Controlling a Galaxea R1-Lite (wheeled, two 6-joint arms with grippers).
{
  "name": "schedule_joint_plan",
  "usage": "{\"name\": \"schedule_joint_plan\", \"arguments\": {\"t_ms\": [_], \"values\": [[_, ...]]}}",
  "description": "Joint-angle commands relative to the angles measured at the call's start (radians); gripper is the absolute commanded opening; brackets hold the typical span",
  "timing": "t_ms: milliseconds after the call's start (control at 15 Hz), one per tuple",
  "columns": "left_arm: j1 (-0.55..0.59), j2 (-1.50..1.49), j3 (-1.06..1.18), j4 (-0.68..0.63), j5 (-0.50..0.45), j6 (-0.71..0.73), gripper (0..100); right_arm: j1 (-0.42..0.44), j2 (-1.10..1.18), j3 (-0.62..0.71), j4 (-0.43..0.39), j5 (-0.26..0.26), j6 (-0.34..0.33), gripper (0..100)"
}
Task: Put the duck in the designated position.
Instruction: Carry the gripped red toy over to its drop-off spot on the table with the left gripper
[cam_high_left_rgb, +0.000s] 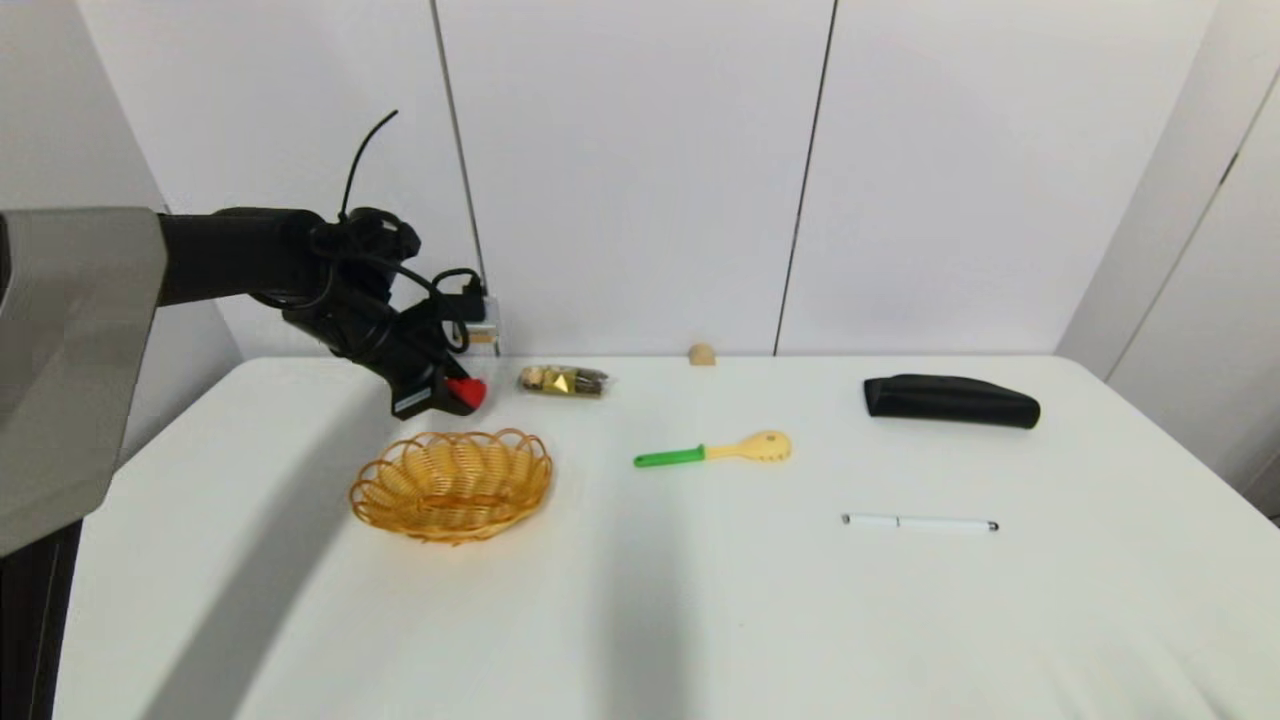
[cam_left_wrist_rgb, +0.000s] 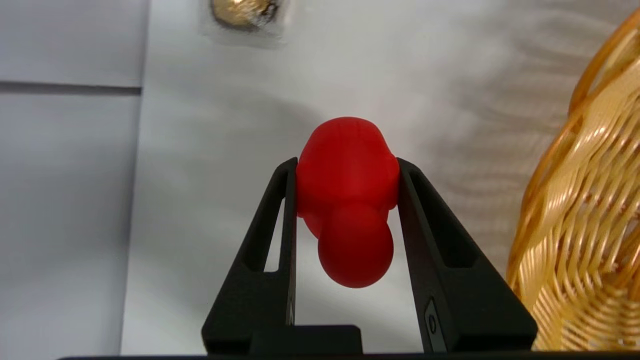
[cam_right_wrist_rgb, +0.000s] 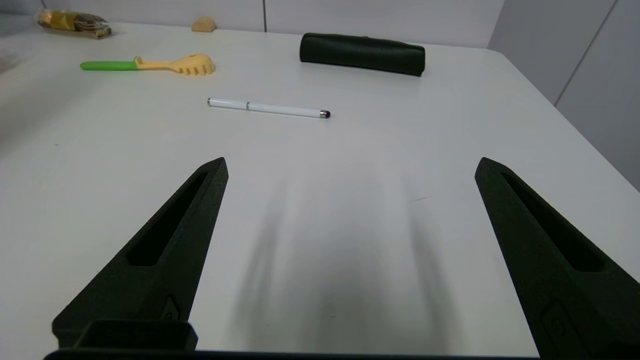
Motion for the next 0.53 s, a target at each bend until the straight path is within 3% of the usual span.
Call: {"name": "schedule_joint_plan", "arguments": {"t_ms": [67, 533], "values": [[-0.008, 0.024, -0.002, 0.003, -0.005, 0.005, 0, 0.000, 0.001, 0.008, -0.001, 0.001, -0.001, 100], [-0.011, 0.039, -0.002, 0.005, -0.047, -0.001, 0, 0.000, 0.001, 0.008, -0.001, 0.001, -0.001, 100]]}}
